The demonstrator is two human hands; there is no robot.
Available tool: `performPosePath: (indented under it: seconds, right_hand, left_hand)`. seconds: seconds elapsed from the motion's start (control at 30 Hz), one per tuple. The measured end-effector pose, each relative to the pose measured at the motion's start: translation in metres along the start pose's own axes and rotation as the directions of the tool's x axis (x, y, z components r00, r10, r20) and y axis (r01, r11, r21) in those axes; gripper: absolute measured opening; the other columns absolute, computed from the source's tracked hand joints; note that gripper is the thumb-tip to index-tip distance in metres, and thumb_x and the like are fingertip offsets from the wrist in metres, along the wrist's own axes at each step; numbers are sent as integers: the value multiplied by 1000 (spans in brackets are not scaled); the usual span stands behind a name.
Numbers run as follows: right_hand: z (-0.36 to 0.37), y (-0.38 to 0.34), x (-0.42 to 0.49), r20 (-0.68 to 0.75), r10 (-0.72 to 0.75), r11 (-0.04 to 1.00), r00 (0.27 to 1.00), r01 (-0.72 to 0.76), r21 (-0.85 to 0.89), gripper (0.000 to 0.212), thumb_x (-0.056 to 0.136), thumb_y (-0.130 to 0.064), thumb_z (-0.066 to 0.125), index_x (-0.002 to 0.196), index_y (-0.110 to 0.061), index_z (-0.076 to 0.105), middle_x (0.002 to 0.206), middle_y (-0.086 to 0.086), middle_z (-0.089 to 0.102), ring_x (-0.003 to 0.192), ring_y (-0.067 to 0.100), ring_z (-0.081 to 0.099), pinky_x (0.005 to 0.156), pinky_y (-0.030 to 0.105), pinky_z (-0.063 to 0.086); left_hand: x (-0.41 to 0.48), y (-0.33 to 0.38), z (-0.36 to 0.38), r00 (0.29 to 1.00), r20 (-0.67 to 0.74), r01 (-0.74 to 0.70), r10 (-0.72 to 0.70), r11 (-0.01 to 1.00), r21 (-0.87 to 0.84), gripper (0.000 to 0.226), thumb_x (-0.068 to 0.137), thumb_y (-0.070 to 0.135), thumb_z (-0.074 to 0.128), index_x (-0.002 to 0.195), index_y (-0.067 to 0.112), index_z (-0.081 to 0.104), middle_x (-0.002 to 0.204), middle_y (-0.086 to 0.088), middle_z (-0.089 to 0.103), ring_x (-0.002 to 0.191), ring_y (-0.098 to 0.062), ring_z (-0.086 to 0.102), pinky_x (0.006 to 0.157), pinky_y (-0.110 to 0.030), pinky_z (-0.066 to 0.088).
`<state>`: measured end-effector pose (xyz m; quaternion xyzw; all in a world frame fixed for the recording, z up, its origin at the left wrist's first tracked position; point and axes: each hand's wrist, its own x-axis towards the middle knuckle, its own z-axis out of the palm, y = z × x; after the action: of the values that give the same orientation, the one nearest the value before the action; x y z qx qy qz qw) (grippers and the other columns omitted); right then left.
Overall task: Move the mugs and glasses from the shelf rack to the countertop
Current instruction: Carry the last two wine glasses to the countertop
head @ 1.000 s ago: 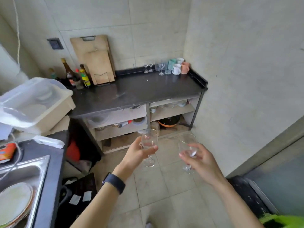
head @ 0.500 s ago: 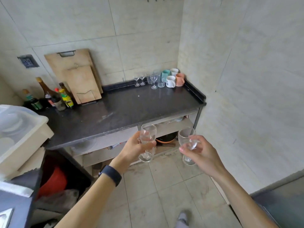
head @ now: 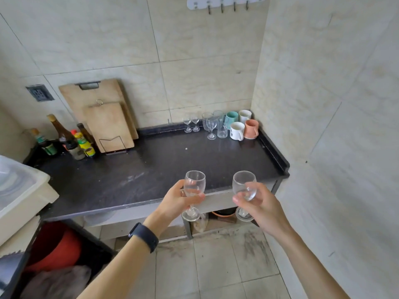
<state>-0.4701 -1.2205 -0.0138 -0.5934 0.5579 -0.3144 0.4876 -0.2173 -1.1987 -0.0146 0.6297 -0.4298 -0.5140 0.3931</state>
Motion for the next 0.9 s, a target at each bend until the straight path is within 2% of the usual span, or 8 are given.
performPosePath:
  seconds: [0.07,0.17,0.23,0.43,0.5,0.67,0.77,0.9]
  right_hand:
    - [-2,-3,28,9,0,1000,1000,0,9,46,80,-43,79,117,-37,54,99,-22,72,90,-2,67,77,20,48]
    - [1,-5,73,28,12,1000,1000,-13,29,46,81,-36,80,119,-32,54,96,-17,74,82,-2,67,65,9,46]
    - [6,-7,104,44,18,1000,999,-19,20,46,81,-36,80,119,-33,54,96,-18,75,84,-3,68,65,6,45]
    - [24,-19,204,60,62,998,996,-62,-7,45,77,-47,79,115,-42,55,99,-17,75,94,1,69,87,29,51]
    - [30,-25,233,70,77,997,995,-77,-4,46,76,-49,78,115,-43,55,103,-14,74,96,3,70,86,29,50]
    - [43,-24,298,79,127,991,989,-129,22,47,79,-45,78,119,-41,54,106,-15,73,96,1,69,79,23,47]
    - [52,-11,337,122,170,985,978,-172,4,41,78,-45,79,111,-42,56,102,-10,74,94,6,70,83,29,51]
    - [67,5,397,188,219,974,957,-225,12,43,77,-45,80,112,-41,56,106,-12,71,98,10,69,91,38,55]
  left_hand:
    - [25,3,-2,1000,-10,9,-9,1000,6,44,81,22,81,119,23,59,106,-6,73,99,-22,71,91,-38,54]
    - [65,8,-6,1000,-22,18,-18,1000,-15,42,83,18,79,119,20,58,104,-5,72,88,-14,72,81,-28,56]
    - [93,11,-11,999,-28,25,-25,999,-31,42,83,16,79,120,19,57,102,-5,72,84,-13,71,74,-23,56]
    - [187,16,-41,998,-33,56,-57,998,-39,41,84,22,78,119,24,56,105,0,71,96,-19,73,86,-30,56]
    - [219,19,-53,997,-34,65,-66,997,-29,42,83,24,79,117,26,56,106,1,71,96,-17,72,88,-31,56]
    - [285,20,-70,990,-60,119,-124,989,-84,48,78,22,83,118,21,58,106,-4,72,91,-16,71,79,-27,53]
    - [320,12,-75,985,-75,152,-156,986,-64,55,65,39,84,114,28,60,110,-3,71,100,-22,70,88,-35,55]
    - [368,0,-82,967,-137,203,-213,975,-86,51,62,42,84,108,33,63,106,0,72,100,-20,70,92,-38,55]
